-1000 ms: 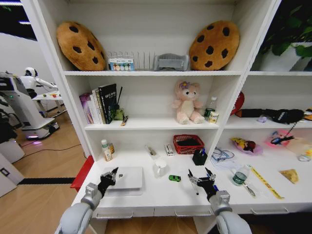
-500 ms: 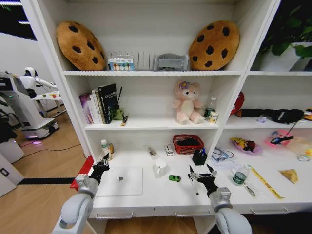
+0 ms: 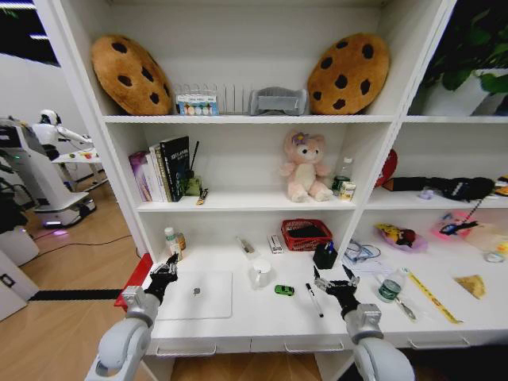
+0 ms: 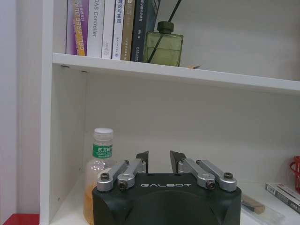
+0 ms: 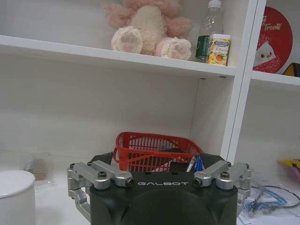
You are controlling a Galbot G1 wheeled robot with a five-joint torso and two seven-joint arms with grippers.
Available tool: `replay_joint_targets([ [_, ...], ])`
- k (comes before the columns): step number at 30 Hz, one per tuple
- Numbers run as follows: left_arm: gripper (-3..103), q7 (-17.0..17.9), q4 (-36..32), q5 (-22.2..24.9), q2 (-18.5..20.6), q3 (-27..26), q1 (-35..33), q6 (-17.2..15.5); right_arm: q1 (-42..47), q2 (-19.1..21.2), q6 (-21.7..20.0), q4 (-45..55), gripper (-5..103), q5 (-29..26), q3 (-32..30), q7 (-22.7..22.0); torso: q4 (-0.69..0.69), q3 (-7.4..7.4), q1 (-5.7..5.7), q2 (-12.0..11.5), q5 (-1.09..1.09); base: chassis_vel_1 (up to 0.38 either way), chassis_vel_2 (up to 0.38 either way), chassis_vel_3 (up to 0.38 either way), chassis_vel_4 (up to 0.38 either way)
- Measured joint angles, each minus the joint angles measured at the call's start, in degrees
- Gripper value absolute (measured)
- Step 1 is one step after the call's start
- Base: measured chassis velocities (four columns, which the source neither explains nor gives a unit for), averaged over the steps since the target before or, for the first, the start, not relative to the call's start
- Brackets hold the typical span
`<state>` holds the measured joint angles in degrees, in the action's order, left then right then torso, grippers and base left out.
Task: Organize the objects on the table.
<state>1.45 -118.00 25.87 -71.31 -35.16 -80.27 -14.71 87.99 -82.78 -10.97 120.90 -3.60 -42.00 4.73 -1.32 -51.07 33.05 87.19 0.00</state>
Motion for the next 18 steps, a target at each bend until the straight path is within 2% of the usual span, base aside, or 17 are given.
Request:
replay_joint_targets([
  [1, 23, 0.00, 0.00, 0.00, 0.00, 0.00, 0.00, 0.00, 0.00, 0.00, 0.00, 0.00, 100, 0.00, 0.00, 0.00, 0.00, 0.00, 0.00, 0.00, 0.00, 0.000, 0.000, 0.000, 0.000],
  [2, 28, 0.09, 0.00, 0.01, -0.02, 0.02, 0.02, 0.00, -0.02, 0.03, -0.01, 0.01, 100, -0.02, 0.00, 0.01, 0.00, 0.00, 0.00, 0.00, 0.00, 0.000, 0.000, 0.000, 0.000],
  [5, 28, 0.16, 0.00, 0.01, -0.04, 0.04, 0.03, 0.00, -0.02, 0.06, -0.02, 0.01, 100, -0.03, 0.00, 0.01, 0.00, 0.00, 0.00, 0.00, 0.00, 0.000, 0.000, 0.000, 0.000],
  [6, 39, 0.25, 0.00, 0.01, -0.06, 0.05, 0.05, 0.00, -0.03, 0.10, -0.02, 0.01, 100, -0.04, -0.01, 0.01, 0.00, 0.00, 0.00, 0.00, 0.00, 0.000, 0.000, 0.000, 0.000],
  [7, 39, 0.25, 0.00, 0.01, -0.06, 0.05, 0.05, 0.00, -0.03, 0.10, -0.02, 0.01, 100, -0.04, -0.01, 0.01, 0.00, 0.00, 0.00, 0.00, 0.00, 0.000, 0.000, 0.000, 0.000],
  [8, 50, 0.35, 0.00, 0.01, -0.08, 0.05, 0.06, -0.01, -0.04, 0.16, -0.03, 0.01, 100, -0.06, -0.02, 0.02, 0.00, 0.00, 0.00, 0.00, 0.00, 0.000, 0.000, 0.000, 0.000],
  [9, 50, 0.35, 0.00, 0.01, -0.08, 0.05, 0.06, -0.01, -0.04, 0.16, -0.03, 0.01, 100, -0.06, -0.02, 0.02, 0.00, 0.00, 0.00, 0.00, 0.00, 0.000, 0.000, 0.000, 0.000],
  [10, 55, 0.40, -0.04, 0.01, -0.08, 0.02, 0.02, -0.15, -0.05, 0.23, -0.05, 0.01, 100, -0.11, -0.02, 0.04, 0.00, 0.00, 0.00, 0.00, 0.00, 0.000, 0.000, 0.000, 0.000],
  [11, 66, 0.54, -0.28, -0.01, -0.08, -0.16, -0.08, -0.95, -0.10, 0.29, -0.10, -0.03, 100, -0.26, -0.03, 0.07, 0.00, 0.00, 0.00, 0.00, 0.00, 0.000, 0.000, 0.000, 0.000],
  [12, 72, 0.88, -0.34, -0.15, -0.09, -0.19, -0.08, -1.24, -0.16, 0.32, -0.12, -0.06, 100, -0.28, -0.03, 0.09, 0.00, 0.00, 0.00, 0.00, 0.00, 0.000, 0.000, 0.000, 0.000],
  [14, 72, 1.04, -0.43, -0.46, -0.09, -0.21, -0.10, -1.56, -0.17, 0.34, -0.15, -0.06, 100, -0.30, -0.02, 0.10, 0.00, 0.00, 0.00, 0.00, 0.00, 0.000, 0.000, 0.000, 0.000],
  [17, 88, 1.14, -0.56, -0.94, -0.09, -0.24, -0.17, -1.98, -0.19, 0.57, -0.99, 0.29, 100, -1.38, 0.08, 0.11, 0.00, 0.00, 0.00, 0.00, 0.00, 0.000, 0.000, 0.000, 0.000],
  [18, 88, 1.14, -0.56, -0.94, -0.09, -0.24, -0.17, -1.98, -0.19, 0.57, -0.99, 0.29, 100, -1.38, 0.08, 0.11, 0.00, 0.00, 0.00, 0.00, 0.00, 0.000, 0.000, 0.000, 0.000],
])
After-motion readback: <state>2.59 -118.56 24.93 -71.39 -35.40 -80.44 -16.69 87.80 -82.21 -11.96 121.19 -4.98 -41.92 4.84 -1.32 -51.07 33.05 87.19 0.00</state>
